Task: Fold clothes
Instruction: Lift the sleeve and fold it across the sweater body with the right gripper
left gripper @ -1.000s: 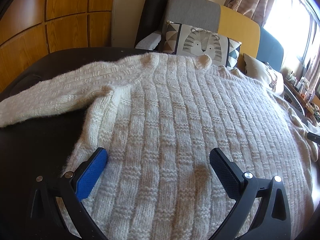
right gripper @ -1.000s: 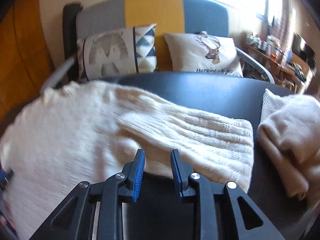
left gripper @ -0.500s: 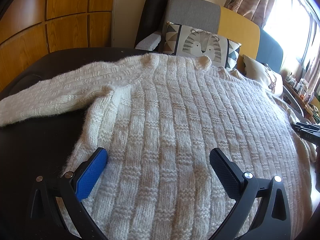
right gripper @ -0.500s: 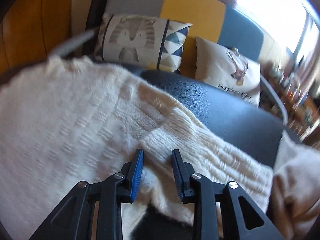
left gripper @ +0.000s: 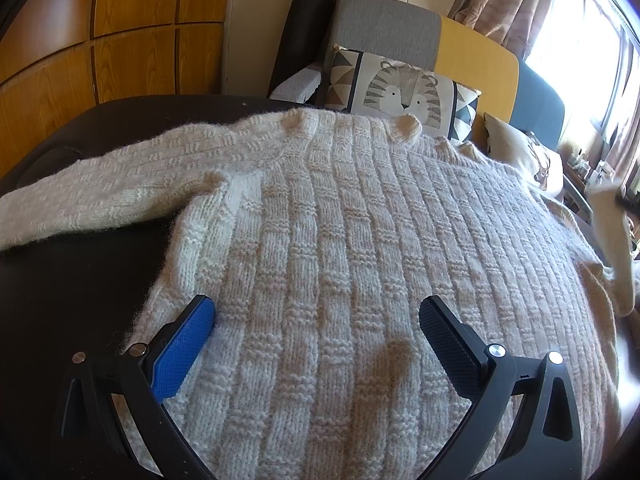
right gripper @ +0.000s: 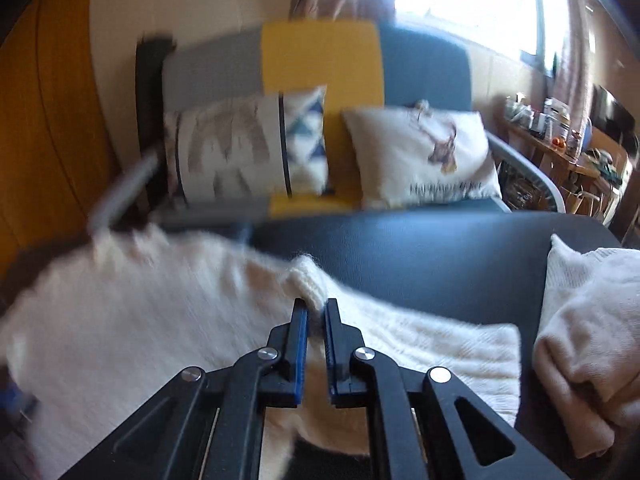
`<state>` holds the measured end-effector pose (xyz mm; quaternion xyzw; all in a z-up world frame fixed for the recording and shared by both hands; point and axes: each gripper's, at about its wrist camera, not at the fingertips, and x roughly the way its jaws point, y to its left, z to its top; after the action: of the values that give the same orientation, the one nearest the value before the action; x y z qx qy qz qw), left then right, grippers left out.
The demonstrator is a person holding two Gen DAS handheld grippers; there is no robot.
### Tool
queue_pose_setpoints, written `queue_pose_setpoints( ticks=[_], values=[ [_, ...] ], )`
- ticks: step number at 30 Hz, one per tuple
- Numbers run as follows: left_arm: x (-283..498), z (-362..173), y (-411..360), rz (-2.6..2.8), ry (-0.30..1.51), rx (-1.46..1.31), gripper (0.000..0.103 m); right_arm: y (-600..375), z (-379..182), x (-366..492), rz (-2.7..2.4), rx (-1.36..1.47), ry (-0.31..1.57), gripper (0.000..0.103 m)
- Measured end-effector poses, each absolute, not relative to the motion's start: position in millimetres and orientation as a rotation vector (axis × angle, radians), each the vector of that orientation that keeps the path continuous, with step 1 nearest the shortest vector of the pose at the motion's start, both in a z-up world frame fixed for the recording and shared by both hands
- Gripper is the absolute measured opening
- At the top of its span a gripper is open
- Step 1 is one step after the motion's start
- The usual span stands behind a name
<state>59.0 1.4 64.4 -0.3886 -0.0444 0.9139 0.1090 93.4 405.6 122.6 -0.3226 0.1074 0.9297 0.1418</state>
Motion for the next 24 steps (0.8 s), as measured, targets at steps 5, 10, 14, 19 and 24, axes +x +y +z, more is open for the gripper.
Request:
queue_pose_setpoints(
  ticks=[5,10,14,19,24],
  values=[
    [59.7,64.2,1.2,2.686,-0.136,-1.141,0.103,378.9,179.8,87.7,2.810,-0.772,0.396,0.007],
    [59.9,64.6,-0.2,2.681,-0.150,-1.137,0.103,313.1,207.6,65.0,2.973,-0.736,0.439,0.007],
    [60.4,64.6,-1.5,2.678,-0.162,-1.132,0.103,250.7,198.6,44.4,3.068,-0.822,0.421,0.007],
    [60.7,64.5,-2.6,2.674,-0.174,-1.127,0.103,192.5,157.8,15.2,3.105,-1.000,0.421,0.007],
    [61.9,64.1,-2.5,2.671,-0.182,-1.122,0.103,167.6,96.3,-5.6,3.042,-1.369,0.389,0.020]
  ],
)
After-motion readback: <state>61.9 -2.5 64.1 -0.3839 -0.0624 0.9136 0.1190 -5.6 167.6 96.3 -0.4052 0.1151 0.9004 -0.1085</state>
